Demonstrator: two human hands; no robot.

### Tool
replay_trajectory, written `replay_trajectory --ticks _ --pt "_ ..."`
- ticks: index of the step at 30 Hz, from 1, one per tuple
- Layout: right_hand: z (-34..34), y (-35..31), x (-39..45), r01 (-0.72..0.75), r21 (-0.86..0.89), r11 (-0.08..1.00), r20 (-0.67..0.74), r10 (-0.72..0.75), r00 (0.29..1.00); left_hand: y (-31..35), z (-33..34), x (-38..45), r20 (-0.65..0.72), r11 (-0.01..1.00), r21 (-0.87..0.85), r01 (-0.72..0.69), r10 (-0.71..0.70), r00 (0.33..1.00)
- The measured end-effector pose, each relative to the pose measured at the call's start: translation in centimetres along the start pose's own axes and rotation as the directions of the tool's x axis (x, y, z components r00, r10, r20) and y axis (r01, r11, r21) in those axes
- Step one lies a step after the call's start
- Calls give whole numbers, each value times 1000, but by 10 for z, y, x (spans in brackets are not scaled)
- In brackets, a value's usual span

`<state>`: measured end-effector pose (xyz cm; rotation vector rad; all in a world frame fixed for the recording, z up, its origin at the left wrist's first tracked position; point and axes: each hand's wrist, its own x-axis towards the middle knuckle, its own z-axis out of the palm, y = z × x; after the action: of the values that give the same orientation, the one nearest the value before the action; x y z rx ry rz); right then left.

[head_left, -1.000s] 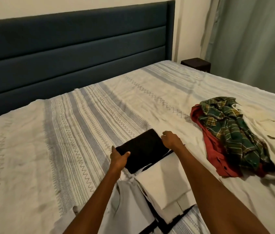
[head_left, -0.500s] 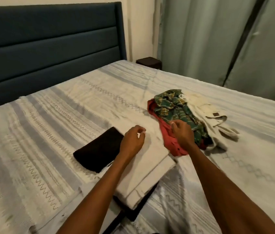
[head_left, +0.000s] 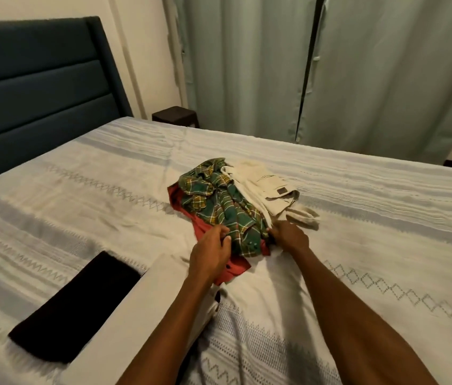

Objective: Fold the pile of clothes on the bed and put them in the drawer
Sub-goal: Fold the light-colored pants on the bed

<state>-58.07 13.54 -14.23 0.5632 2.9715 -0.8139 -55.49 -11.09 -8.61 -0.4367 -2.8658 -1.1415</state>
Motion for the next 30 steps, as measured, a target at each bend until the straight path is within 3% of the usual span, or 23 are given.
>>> replay_trajectory --ticks 2,6,10,12,14,18,22,26,30 --pt "9 5 2 -43 13 999 -58 43 997 1 8 0 -12 1000 -4 23 -23 1000" --pt "14 12 -7 -145 301 942 -207 213 955 8 22 -10 -29 995 -56 79 -81 996" --pt "-1 16 -37 -56 720 691 -281 365 887 25 34 -24 -17 991 -129 45 -47 999" --pt "-9 28 -61 -35 845 533 -246 447 860 38 40 -31 21 983 -183 24 -21 1000" --pt "-15 50 -91 -7 889 457 -229 461 857 50 51 -40 79 970 -239 35 -17 997" --pt "-22 93 -172 -24 817 577 -203 327 923 73 74 -75 136 928 -360 92 -45 990" --pt "-17 134 -263 -240 815 527 54 343 938 87 97 -115 272 885 -379 269 -171 947" --pt "-35 167 -347 -352 715 604 176 332 927 97 131 -161 406 827 -372 422 -264 875" --pt "-51 181 -418 -397 570 720 340 233 911 118 155 -194 480 591 -462 662 -461 747"
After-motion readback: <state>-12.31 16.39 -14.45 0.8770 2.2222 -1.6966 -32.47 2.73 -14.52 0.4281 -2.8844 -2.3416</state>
